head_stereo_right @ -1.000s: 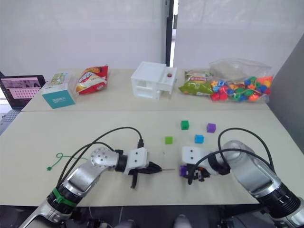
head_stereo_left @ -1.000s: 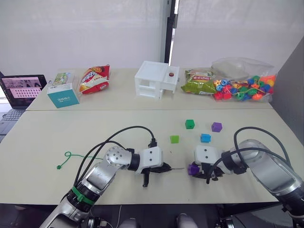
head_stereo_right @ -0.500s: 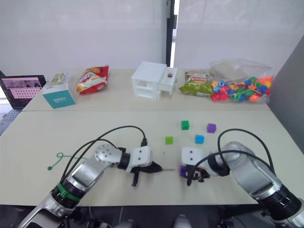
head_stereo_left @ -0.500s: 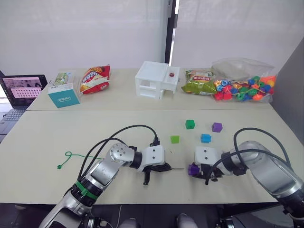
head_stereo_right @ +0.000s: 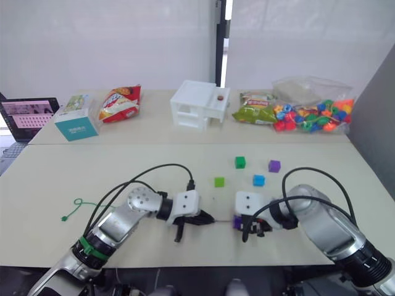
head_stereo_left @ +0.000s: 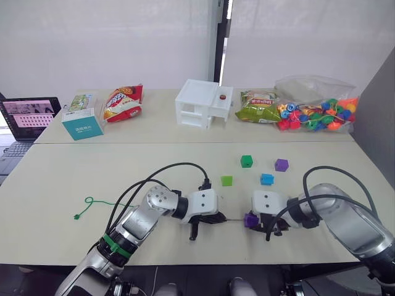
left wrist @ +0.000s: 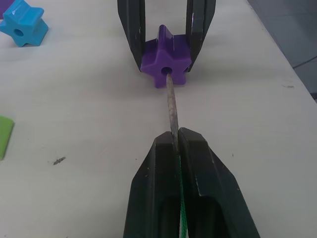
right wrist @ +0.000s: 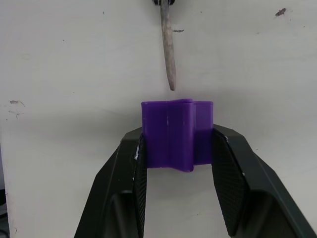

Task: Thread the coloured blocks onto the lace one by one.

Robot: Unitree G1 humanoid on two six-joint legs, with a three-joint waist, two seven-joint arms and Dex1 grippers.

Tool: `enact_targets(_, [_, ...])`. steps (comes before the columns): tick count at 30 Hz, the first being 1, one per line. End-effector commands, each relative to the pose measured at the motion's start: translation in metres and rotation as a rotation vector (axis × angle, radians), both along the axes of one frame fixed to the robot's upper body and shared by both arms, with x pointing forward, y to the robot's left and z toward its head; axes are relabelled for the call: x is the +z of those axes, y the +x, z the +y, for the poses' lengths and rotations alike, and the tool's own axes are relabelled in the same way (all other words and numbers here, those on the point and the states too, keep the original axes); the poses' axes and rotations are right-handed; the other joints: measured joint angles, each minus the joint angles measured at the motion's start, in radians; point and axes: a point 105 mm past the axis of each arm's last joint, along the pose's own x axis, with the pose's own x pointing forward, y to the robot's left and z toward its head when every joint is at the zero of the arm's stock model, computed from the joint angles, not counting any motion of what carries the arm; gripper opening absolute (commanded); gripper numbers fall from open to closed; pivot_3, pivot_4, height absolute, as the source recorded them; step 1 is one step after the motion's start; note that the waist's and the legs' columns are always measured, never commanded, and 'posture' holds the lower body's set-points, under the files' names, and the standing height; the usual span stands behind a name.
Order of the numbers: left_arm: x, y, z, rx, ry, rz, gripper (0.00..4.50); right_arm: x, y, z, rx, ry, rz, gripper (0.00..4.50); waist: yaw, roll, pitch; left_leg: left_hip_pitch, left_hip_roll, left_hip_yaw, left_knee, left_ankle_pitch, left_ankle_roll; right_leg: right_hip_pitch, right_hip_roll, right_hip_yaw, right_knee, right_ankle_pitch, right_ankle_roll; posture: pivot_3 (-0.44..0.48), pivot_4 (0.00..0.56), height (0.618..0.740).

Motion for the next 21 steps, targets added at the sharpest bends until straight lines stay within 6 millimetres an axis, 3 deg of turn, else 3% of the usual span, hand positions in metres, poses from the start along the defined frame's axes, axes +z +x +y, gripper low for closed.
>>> enact_targets(1, [0.008, 0.002, -0.007, -0.019, -0.017, -0.044, 0.0, -0.002, -0.002, -0.003, -0.006, -0.023, 0.002, 1.31, 0.0, 0.0, 0.0, 0.0, 0.0, 0.0, 0.0, 0.0, 0.0, 0.0, 0.0, 0.0, 0.0, 0.0, 0.0, 0.0, 0.15, 0.74])
enact_targets(10, [0.008, 0.002, -0.014, -0.03, -0.023, -0.044, 0.0, 0.0, -0.002, -0.002, -0.004, -0.023, -0.005, 1.31, 0.001, 0.0, 0.0, 0.0, 0.0, 0.0, 0.0, 0.0, 0.0, 0.0, 0.0, 0.0, 0.0, 0.0, 0.0, 0.0, 0.15, 0.74])
enact_targets(21, [0.014, 0.001, -0.038, -0.027, -0.107, 0.017, 0.0, 0.001, -0.003, -0.001, -0.011, -0.022, -0.008, 1.31, 0.001, 0.0, 0.0, 0.0, 0.0, 0.0, 0.0, 0.0, 0.0, 0.0, 0.0, 0.0, 0.0, 0.0, 0.0, 0.0, 0.15, 0.74])
